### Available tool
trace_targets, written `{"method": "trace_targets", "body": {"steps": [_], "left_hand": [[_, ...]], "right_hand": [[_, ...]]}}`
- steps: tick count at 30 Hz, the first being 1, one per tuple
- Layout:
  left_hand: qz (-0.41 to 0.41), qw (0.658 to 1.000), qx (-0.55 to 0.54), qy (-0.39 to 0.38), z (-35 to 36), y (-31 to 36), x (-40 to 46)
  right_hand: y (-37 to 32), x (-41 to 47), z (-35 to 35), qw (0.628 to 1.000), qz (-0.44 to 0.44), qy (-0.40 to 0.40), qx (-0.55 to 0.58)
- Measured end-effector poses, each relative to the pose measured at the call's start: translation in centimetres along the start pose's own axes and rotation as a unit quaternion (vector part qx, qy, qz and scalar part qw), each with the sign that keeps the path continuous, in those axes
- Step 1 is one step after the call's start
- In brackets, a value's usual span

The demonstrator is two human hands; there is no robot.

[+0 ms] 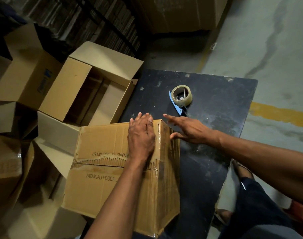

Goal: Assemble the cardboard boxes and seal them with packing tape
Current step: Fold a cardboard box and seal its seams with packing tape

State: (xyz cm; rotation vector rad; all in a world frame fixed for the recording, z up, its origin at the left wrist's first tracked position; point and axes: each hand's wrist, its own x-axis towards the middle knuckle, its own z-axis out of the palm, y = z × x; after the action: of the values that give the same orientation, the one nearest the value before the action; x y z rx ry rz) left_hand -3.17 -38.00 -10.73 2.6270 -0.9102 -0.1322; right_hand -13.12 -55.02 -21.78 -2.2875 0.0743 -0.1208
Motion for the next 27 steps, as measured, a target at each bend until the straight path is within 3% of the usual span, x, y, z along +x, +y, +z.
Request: {"method": "trace_targets", "body": {"steps": [4, 12, 16, 20, 24, 27], "left_hand": [[0.007, 1.0, 0.003, 0.001, 0.1, -0.2, 0.1], [0.01, 0.998, 0.033, 0.053, -1.3, -1.1, -1.8], [-0.003, 0.999, 0.026, 0.045, -3.3, -3.4, -6.4], [0.029, 0.998, 0.008, 0.052, -4.9, -5.5, -11.9], [0.096, 0.994, 0.039, 0.025, -4.4, -5.9, -17.3], [0.125, 0.99, 0.058, -0.012, -3.2, -6.0, -19.3]], "right_hand": [[-3.8, 0.3, 0.2, 0.989, -0.088, 0.11, 0.044], [-2.9, 1.2, -0.4, 0.995, -0.095, 0.031, 0.013], [-2.6, 3.5, -2.8, 0.991, -0.102, 0.018, -0.083], [-3.9, 2.6, -4.3, 0.976, -0.155, 0.037, -0.149], [-4.4, 0.6, -4.3, 0.956, -0.212, -0.049, -0.198], [-3.6, 0.1, -4.8, 0.954, -0.207, -0.063, -0.207]]}}
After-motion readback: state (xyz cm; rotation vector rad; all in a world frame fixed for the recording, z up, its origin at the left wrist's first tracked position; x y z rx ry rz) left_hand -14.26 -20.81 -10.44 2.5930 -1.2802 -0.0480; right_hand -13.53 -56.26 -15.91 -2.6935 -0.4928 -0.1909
